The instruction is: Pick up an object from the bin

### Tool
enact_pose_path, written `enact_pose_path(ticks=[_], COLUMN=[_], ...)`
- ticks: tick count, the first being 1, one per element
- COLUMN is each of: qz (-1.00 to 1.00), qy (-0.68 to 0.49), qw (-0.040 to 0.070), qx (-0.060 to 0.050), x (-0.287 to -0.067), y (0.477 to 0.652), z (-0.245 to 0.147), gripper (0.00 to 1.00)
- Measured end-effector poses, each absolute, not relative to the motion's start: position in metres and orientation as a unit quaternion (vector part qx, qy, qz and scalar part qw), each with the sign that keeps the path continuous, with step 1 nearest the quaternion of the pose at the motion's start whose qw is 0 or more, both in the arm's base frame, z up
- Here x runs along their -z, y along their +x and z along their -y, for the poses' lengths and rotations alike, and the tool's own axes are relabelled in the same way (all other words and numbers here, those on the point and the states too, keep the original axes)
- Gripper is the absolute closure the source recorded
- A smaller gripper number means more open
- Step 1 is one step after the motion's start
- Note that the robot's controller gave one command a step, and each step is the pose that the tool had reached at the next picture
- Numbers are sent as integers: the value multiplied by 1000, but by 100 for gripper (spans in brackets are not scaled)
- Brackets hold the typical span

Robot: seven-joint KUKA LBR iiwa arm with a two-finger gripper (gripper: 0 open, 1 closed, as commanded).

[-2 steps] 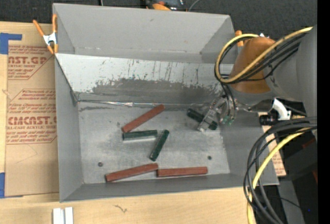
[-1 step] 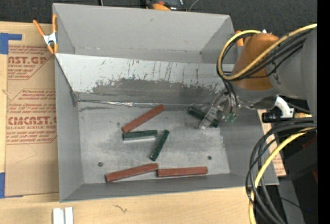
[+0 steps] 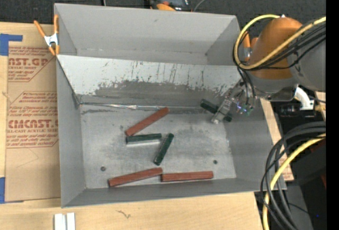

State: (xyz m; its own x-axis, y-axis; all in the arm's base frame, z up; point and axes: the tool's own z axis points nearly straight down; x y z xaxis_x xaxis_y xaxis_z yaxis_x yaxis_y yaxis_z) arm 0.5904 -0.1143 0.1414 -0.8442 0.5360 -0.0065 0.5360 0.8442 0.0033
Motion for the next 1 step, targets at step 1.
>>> enact_pose_path(ticks=[1], qz=[-960], qy=[279], qw=[3], qx=[-1], x=[-185], y=[592], z=[114], gripper=[100])
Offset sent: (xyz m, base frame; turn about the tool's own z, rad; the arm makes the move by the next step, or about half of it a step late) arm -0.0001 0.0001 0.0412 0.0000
